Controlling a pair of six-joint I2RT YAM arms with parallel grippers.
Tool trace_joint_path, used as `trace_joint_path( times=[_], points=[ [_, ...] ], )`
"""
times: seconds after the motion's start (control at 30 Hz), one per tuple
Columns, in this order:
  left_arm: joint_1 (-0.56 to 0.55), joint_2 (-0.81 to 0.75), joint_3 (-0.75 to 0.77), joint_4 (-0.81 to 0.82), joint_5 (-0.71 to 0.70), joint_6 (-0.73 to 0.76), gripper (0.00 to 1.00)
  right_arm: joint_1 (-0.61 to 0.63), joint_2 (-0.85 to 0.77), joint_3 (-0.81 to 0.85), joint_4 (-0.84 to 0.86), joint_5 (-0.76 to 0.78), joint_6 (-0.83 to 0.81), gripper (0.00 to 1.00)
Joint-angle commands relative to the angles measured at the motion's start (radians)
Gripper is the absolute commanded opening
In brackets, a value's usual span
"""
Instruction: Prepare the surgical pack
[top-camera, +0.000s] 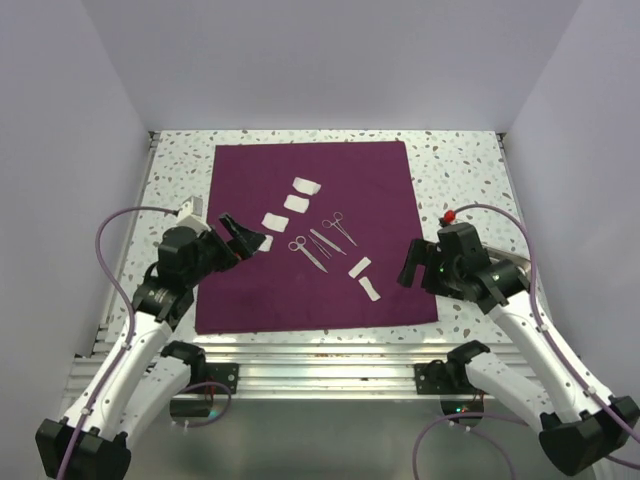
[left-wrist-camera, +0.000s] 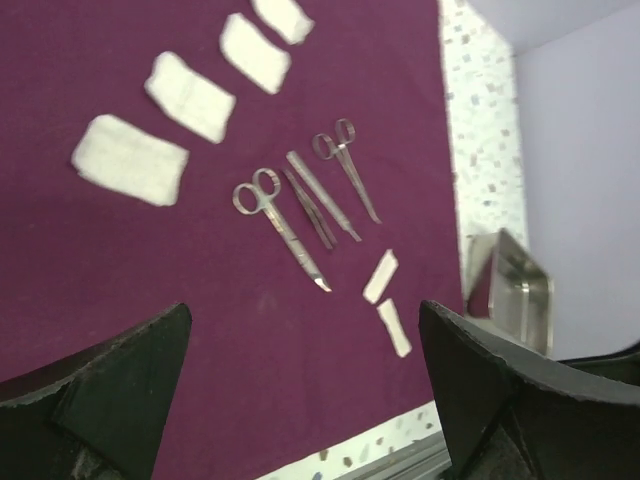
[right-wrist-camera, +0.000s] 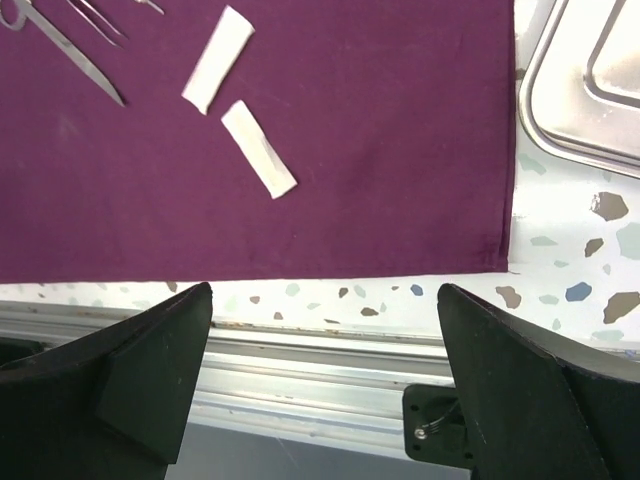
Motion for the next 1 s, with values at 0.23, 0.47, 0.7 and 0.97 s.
trace_joint_path(
  times=[0.23,0.47,0.7,0.97],
  points=[
    [-0.005,0.137,0.103,-0.183,-0.085,0.125,1.0,0.025,0.185,-0.002,0.189,-0.149,-0.059,0.99],
    [-0.051,0.232,0.135,-0.157,-0.023,0.189,0.89,0.112,0.275,0.013,0.296,-0.134,-0.044,0.99],
    [-0.195,0.388,0.242,-0.205,-0.122,0.194,0.87,0.125,0.292,0.015,0.305,-0.12,-0.088,0.99],
    [-0.247,0.554,0.226,-0.042,-0.019,0.108,0.82,0.126,0.367,0.045,0.348,-0.123,-0.157,0.98]
  ],
)
